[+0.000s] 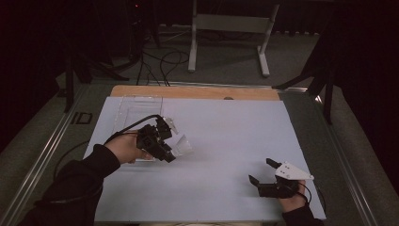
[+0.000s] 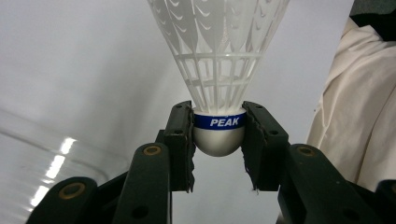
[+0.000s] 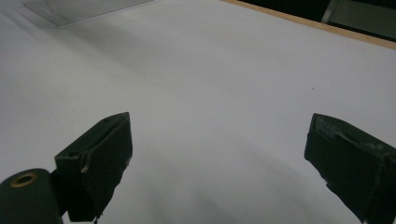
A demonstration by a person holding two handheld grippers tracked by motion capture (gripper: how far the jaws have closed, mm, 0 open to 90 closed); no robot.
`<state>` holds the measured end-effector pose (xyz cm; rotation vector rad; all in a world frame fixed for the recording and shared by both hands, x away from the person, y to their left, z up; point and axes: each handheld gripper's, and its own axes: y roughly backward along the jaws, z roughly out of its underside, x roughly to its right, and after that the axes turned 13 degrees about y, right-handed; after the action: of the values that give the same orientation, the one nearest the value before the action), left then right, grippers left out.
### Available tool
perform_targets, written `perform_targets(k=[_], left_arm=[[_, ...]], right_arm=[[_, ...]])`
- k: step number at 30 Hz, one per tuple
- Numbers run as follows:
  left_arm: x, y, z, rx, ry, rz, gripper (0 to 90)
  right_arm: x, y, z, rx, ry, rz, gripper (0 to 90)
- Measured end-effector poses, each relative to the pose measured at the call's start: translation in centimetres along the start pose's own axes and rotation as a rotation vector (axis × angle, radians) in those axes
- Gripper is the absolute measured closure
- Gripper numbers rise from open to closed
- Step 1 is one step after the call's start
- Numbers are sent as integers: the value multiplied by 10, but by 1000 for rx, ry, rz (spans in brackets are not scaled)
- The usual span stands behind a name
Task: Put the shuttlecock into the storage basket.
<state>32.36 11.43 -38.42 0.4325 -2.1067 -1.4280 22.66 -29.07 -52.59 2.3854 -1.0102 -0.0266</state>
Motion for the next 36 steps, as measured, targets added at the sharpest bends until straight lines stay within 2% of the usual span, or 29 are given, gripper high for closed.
perform_targets(k=[3, 5, 12, 19, 28, 32, 36], left_arm=[[-3, 10, -2, 27, 13, 4, 660], [-4, 15, -2, 34, 0, -4, 660], [-6, 29, -4, 44, -1, -37, 660], [-10, 41, -4, 83, 5, -41, 660], [-14, 58, -4, 95, 8, -66, 660], [-16, 65, -3, 109, 14, -71, 660], [-20, 76, 1, 122, 43, -91, 660]], right_arm=[[0, 0, 0, 1, 2, 0, 79], [0, 0, 0, 1, 3, -2, 79], [0, -1, 0, 0, -3, -6, 79], [0, -1, 0, -2, 0, -8, 79], [-1, -1, 0, 4, -2, -9, 79], [0, -1, 0, 8, -2, -8, 79], [0, 0, 0, 12, -2, -7, 79]])
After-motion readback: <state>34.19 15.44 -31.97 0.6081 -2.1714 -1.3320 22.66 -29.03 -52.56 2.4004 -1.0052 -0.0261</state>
